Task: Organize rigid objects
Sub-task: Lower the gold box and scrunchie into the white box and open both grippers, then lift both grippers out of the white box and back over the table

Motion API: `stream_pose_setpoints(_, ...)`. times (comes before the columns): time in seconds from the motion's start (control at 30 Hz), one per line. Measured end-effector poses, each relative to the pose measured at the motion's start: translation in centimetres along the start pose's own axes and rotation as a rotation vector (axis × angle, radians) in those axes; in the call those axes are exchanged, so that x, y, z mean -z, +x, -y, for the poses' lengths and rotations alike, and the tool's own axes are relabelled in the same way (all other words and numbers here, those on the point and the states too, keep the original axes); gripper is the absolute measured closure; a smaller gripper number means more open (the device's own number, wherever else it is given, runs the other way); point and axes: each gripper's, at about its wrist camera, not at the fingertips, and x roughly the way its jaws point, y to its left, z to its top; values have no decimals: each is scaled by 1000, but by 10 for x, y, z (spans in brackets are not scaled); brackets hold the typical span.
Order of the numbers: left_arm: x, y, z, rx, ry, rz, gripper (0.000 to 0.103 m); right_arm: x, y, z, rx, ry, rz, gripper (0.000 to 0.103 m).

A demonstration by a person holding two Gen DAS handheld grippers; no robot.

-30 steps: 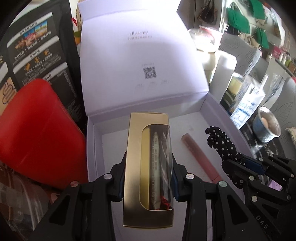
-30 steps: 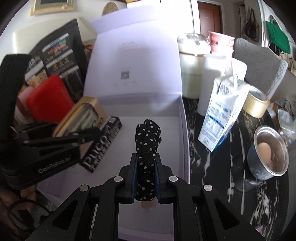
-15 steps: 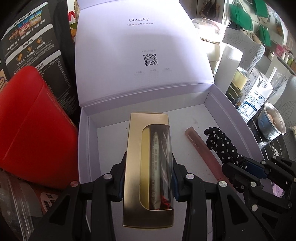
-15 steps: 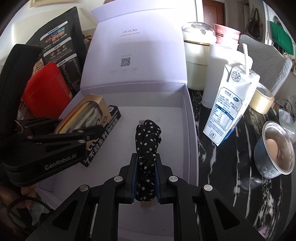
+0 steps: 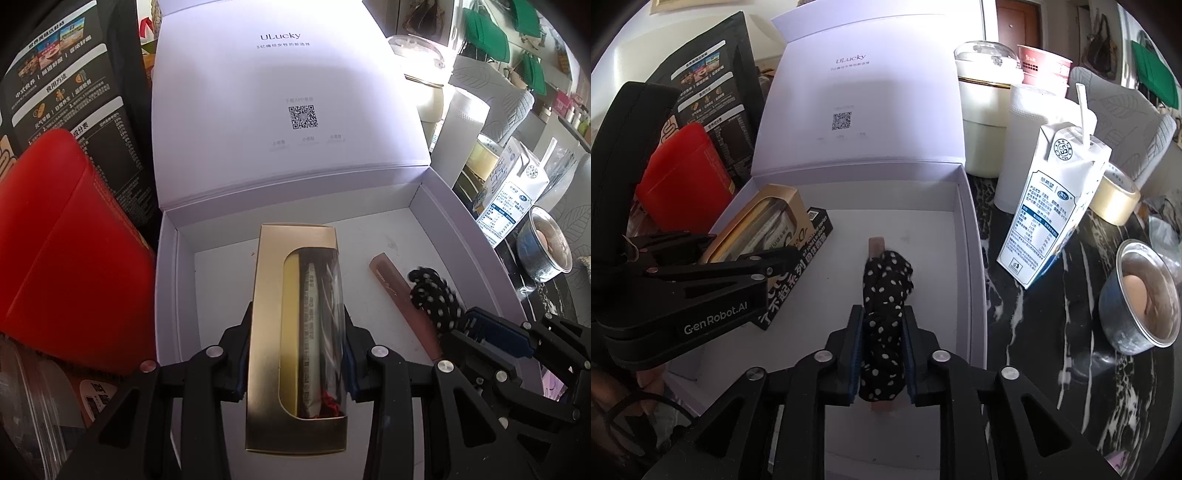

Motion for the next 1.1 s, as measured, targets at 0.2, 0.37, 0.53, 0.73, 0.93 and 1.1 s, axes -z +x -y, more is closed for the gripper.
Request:
stream_pose_setpoints(0.2, -3, -7, 3, 3, 15, 7, 65, -3, -6, 4, 6, 3, 7, 73)
stream_pose_setpoints(0.37, -5, -14, 6, -9, 13, 14, 65, -5, -19, 7, 19, 7, 22, 68)
stream_pose_setpoints(0.53, -5, -20, 5, -4, 5, 13, 65, -6, -31, 10, 35, 17, 34, 67)
stream_pose_setpoints(0.73, -7, -34, 6, -21, 5, 48, 35, -3, -45, 7, 44, 29, 48, 63)
stream_pose_setpoints(0.93, -6, -54, 5, -31, 5, 99, 7, 0, -56, 10, 59, 50, 53, 63)
stream_pose_setpoints(1.1, -5, -67, 7, -21, 13, 120, 7, 0, -67, 12, 75, 57, 68, 63)
